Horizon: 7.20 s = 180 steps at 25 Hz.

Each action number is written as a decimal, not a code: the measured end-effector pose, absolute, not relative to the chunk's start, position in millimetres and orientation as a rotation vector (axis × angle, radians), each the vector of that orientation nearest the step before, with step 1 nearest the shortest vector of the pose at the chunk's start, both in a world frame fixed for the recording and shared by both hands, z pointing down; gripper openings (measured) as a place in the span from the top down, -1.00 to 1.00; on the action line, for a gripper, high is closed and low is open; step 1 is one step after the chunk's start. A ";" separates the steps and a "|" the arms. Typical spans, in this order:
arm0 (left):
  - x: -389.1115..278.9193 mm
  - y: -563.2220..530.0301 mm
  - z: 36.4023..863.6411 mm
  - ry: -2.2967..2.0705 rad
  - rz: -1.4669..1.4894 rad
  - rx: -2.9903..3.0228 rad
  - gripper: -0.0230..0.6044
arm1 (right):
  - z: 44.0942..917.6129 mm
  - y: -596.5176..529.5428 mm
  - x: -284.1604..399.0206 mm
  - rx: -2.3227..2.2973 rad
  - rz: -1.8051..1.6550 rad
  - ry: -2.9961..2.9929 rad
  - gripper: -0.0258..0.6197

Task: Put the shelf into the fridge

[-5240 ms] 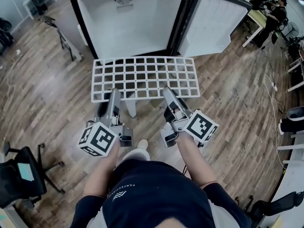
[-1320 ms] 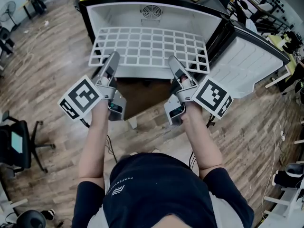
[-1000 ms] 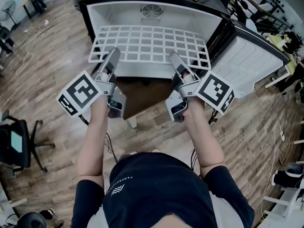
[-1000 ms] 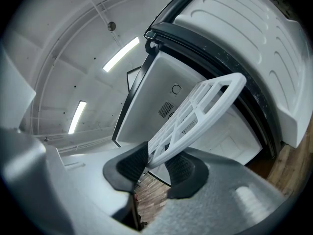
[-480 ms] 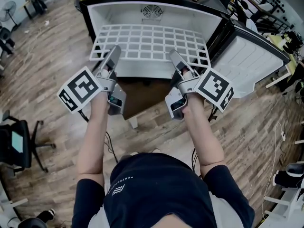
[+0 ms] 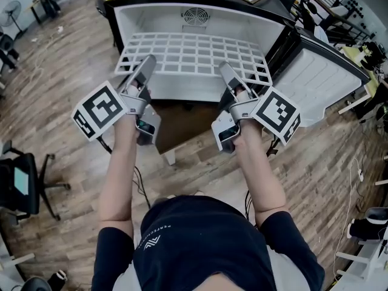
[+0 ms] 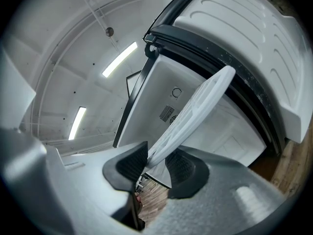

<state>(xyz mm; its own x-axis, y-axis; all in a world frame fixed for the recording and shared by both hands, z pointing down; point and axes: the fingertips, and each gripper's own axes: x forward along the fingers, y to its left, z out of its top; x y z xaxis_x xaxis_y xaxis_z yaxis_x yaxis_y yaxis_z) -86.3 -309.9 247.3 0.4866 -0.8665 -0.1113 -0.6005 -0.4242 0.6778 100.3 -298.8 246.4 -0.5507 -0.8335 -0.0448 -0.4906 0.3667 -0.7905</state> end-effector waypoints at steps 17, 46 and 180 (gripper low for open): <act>-83.1 -349.4 255.0 -1.217 -0.623 2.132 0.37 | 252.4 -341.8 99.7 -1.192 -1.047 2.200 0.59; -79.5 -366.1 256.8 -1.204 -0.630 2.188 0.35 | 256.1 -348.9 102.2 -1.146 -1.003 2.222 0.54; -83.5 -346.3 248.5 -1.702 -0.247 2.596 0.92 | 248.4 -349.7 140.4 -1.869 0.138 2.484 0.92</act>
<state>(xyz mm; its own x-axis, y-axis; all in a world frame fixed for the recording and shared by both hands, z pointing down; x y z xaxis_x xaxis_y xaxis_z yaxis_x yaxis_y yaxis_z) -83.5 -346.3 248.5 0.3899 -0.9134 -0.1169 -0.9090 -0.4020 0.1098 140.4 -349.7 248.4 -0.2780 -0.9575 -0.0771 -0.9601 0.2745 0.0530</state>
